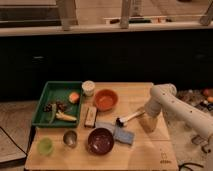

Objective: Place brush in purple bowl

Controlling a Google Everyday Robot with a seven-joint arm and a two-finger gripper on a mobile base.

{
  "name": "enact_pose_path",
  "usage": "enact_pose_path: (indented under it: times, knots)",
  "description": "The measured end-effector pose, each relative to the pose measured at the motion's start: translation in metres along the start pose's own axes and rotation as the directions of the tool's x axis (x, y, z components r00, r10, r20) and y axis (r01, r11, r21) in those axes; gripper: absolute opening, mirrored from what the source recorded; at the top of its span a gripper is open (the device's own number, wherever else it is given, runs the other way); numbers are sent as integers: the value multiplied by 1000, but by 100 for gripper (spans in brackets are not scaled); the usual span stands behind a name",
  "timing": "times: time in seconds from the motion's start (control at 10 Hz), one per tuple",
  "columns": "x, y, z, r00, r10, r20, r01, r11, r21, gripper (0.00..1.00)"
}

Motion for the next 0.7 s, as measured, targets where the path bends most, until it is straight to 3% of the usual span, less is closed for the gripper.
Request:
enact_pose_path:
  times: [0.7]
  knots:
    - [-1, 1, 0, 1000, -11, -6, 11, 1000, -14, 80]
